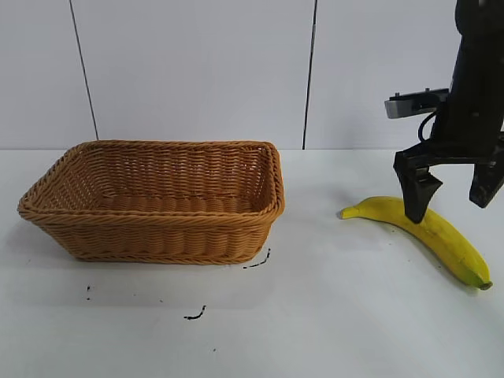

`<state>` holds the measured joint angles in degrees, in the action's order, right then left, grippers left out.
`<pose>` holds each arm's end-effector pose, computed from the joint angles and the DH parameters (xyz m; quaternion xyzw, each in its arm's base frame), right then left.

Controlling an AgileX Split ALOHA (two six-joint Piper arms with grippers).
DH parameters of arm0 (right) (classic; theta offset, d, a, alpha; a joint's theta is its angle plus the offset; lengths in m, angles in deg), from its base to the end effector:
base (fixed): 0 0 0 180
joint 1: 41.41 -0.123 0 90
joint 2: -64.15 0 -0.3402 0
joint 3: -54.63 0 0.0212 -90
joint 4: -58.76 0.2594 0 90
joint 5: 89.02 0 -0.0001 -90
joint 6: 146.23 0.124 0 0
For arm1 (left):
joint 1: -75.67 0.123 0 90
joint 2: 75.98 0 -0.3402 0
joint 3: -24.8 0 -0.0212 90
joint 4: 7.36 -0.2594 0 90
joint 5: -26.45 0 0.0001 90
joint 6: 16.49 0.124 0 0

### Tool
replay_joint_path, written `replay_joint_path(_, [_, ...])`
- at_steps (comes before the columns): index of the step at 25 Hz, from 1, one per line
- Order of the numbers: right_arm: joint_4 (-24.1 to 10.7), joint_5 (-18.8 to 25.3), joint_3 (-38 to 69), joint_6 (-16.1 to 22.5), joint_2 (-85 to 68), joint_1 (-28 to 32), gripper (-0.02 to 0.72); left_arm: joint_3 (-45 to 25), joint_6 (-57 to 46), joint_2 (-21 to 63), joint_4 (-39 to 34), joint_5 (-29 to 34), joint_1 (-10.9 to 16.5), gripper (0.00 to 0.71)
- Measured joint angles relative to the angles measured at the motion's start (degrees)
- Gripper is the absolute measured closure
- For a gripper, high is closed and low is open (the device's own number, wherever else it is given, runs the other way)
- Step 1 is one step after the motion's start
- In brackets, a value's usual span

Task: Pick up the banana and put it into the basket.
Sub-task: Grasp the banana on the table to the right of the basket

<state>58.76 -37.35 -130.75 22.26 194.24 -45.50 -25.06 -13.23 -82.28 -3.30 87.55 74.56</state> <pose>0.4510 0.0322 0.1292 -0.1356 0.9903 -0.0020 0.0315 -0.0246 -0.0072 0.2657 0.0341 0.8526 -0.0256 0.5208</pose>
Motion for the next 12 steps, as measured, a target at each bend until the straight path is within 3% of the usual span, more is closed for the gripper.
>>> replay_joint_path(12, [-0.82,-3.46,0.00,3.47,2.96,0.00,0.058,0.00,0.00,0.00,0.00,0.00,0.00,0.017])
